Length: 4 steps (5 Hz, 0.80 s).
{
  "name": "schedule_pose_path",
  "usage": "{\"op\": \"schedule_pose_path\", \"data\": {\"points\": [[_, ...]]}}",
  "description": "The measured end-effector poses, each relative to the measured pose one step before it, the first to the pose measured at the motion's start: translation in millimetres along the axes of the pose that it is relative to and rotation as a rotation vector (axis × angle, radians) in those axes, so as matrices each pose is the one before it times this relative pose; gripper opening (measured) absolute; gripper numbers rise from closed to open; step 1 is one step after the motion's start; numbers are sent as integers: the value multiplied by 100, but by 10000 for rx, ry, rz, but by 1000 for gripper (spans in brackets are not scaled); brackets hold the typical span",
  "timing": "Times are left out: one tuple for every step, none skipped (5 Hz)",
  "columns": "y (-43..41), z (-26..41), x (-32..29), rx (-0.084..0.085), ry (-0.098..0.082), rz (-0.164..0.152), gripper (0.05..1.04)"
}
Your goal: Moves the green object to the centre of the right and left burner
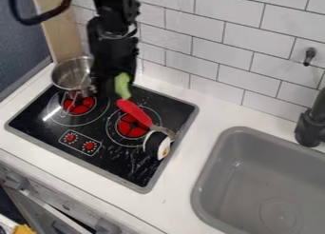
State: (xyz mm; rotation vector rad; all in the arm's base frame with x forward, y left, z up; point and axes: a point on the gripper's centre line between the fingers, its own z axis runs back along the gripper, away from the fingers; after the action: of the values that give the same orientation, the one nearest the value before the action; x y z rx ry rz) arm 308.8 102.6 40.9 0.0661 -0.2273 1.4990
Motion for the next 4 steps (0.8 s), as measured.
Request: {"op": "schedule_pose_path", "data": {"points": [[2393, -1469, 1733, 277, 75, 534, 721], [430, -3076, -420, 225, 603, -156, 721], [329, -1859, 197, 401, 68, -136, 721], [-148, -348, -2, 8, 22, -195, 721]]}}
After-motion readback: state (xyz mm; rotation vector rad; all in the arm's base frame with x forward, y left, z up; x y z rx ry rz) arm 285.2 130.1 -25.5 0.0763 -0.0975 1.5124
